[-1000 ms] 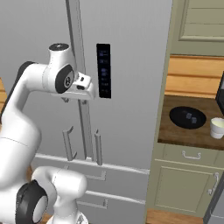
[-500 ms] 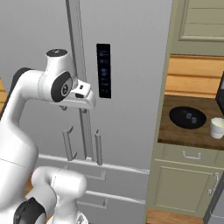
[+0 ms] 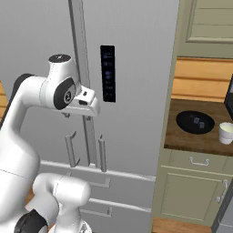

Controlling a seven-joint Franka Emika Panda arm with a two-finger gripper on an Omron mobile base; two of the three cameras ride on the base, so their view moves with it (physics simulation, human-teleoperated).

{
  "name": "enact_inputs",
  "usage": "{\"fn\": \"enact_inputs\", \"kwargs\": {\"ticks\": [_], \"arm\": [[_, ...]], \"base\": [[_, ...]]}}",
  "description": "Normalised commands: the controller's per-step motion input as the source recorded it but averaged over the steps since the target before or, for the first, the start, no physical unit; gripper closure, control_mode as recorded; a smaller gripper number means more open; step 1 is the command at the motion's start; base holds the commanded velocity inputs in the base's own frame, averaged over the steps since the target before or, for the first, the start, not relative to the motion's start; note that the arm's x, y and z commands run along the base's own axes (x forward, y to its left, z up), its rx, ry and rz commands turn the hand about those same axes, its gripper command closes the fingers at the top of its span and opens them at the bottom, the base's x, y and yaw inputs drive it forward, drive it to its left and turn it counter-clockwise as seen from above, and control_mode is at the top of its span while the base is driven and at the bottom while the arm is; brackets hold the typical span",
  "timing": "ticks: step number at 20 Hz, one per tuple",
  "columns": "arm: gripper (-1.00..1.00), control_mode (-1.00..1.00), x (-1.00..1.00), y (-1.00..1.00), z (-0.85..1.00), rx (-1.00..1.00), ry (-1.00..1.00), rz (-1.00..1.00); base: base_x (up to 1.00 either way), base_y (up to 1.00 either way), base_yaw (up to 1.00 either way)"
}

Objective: Grab a lemon wedge from the fridge and one ice cube from the ice bowl, and put them in the glass of lemonade.

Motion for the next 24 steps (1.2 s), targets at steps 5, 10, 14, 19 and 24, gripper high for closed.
{"fn": "enact_inputs", "kwargs": {"ticks": [5, 10, 14, 19, 24], "arm": [[-1.0, 1.0, 0.0, 0.0, 0.0, 0.0, 0.0, 0.0], [-1.0, 1.0, 0.0, 0.0, 0.0, 0.0, 0.0, 0.0], [-1.0, 1.0, 0.0, 0.0, 0.0, 0.0, 0.0, 0.0], [-1.0, 1.0, 0.0, 0.0, 0.0, 0.0, 0.0, 0.0], [-1.0, 1.0, 0.0, 0.0, 0.0, 0.0, 0.0, 0.0]], "base": [[-0.05, 0.0, 0.0], [-0.81, -0.04, 0.0], [-0.98, 0.0, 0.0], [-0.76, 0.0, 0.0], [-0.59, 0.0, 0.0]]}}
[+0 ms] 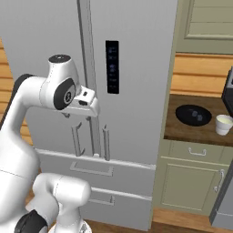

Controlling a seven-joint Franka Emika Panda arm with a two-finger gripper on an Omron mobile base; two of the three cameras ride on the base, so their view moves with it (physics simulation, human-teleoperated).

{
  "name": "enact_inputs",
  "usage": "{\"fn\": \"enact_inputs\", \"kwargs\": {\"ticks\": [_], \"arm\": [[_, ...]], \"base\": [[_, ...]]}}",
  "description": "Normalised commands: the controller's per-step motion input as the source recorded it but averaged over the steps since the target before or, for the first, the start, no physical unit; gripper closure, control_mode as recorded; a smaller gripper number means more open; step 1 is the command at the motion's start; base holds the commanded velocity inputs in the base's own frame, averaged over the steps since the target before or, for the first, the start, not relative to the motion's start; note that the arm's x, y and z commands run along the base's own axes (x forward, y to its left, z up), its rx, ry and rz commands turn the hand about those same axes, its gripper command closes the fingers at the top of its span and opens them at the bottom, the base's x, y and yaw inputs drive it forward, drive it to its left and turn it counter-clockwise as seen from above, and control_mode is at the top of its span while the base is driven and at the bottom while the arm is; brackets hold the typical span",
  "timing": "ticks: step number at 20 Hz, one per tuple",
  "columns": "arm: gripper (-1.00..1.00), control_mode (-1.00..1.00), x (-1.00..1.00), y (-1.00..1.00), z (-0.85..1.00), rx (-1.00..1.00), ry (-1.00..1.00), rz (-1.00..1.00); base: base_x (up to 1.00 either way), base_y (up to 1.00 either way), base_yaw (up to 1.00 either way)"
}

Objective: Grab a lemon wedge from the fridge and one ice cube from the ice bowl, and put them in the glass of lemonade.

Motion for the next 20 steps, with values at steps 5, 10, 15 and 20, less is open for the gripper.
{"fn": "enact_inputs", "kwargs": {"ticks": [5, 10, 15, 20], "arm": [[-1.0, -1.0, -0.61, 0.0, 0.0, 0.01, -0.09, 0.0], [-1.0, -1.0, -0.43, 0.0, 0.0, 0.0, -0.07, 0.0], [-1.0, -1.0, -0.03, 0.0, -0.01, 0.0, 0.02, 0.0], [-1.0, -1.0, 0.32, 0.0, -0.27, 0.0, 0.03, 0.0]], "base": [[0.0, 0.0, 0.0], [0.0, 0.0, 0.0], [0.0, 0.0, 0.0], [0.0, 0.0, 0.0]]}}
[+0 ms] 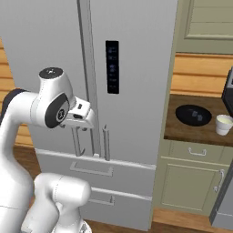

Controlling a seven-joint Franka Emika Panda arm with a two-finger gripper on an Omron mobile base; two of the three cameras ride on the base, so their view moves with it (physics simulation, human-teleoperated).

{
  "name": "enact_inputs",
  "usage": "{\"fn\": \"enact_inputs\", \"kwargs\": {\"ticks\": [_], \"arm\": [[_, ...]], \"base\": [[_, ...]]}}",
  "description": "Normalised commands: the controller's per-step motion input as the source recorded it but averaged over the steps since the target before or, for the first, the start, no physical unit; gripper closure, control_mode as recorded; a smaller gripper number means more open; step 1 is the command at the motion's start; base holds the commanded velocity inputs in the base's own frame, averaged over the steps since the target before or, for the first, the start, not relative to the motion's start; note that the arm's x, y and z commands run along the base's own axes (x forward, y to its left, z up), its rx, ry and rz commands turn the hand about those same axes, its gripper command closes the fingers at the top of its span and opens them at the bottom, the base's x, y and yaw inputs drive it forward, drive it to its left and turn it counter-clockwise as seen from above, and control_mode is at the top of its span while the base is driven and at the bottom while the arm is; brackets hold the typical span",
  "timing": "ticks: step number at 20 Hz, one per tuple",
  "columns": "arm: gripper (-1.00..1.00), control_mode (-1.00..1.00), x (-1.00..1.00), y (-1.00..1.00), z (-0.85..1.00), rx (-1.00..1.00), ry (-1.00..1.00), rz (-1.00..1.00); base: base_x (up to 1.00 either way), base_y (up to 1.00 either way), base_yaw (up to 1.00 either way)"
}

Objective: Grab a lemon wedge from the fridge and one ice cube from the ice bowl, and put them in the glass of lemonade.

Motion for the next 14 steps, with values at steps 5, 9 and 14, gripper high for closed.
{"fn": "enact_inputs", "kwargs": {"ticks": [5, 9, 14], "arm": [[-1.0, -1.0, 0.34, 0.0, -0.48, 0.01, 0.05, 0.0], [-1.0, -1.0, 0.28, -0.07, -0.27, 0.02, 0.01, 0.0], [-1.0, -1.0, 0.34, -0.14, 0.0, 0.01, -0.01, 0.0]], "base": [[0.0, 0.0, 0.0], [0.0, 0.0, 0.0], [0.0, 0.0, 0.0]]}}
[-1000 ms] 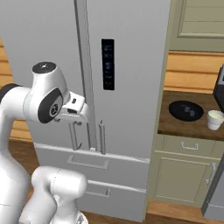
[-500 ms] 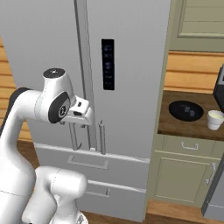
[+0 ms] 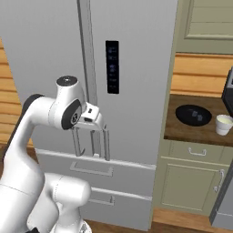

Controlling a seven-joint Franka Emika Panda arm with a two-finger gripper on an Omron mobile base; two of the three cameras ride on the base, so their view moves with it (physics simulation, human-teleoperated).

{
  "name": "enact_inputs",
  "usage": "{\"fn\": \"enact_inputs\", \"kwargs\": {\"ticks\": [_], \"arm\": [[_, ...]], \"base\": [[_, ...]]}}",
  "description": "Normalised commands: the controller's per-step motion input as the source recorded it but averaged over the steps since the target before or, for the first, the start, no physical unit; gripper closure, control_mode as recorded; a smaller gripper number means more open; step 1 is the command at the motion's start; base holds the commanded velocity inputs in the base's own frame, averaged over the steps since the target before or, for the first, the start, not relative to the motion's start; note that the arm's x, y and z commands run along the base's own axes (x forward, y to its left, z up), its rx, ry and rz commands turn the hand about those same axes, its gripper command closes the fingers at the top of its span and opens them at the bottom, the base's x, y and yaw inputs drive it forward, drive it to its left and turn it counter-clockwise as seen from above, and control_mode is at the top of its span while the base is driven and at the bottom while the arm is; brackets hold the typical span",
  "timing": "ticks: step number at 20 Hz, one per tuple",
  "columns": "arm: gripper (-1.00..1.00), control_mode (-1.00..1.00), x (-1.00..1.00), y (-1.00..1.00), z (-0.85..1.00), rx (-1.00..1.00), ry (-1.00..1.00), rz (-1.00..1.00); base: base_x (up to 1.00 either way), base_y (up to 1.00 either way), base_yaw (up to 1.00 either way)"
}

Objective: Grab a lemon wedge from the fridge and one ice cube from the ice bowl, and put them in the glass of lemonade.

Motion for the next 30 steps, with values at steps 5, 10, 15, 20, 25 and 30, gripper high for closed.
{"fn": "enact_inputs", "kwargs": {"ticks": [5, 10, 15, 20, 25, 30], "arm": [[-1.0, -1.0, 0.15, -0.36, 0.0, 0.0, -0.01, 0.0], [-1.0, -1.0, 0.15, -0.42, -0.07, 0.0, 0.01, 0.0], [-1.0, -1.0, 0.0, -0.21, -0.24, 0.0, 0.0, 0.0], [-1.0, -1.0, 0.05, 0.0, -0.2, 0.0, -0.02, -0.01], [-1.0, -1.0, 0.34, 0.41, -0.12, 0.0, -0.08, -0.06], [-1.0, -1.0, 0.76, 0.29, -0.6, -0.02, -0.04, -0.07]], "base": [[0.0, 0.0, 0.0], [0.0, 0.0, 0.0], [0.0, 0.0, 0.0], [0.0, 0.0, 0.0], [0.0, 0.0, 0.0], [0.0, 0.0, 0.0]]}}
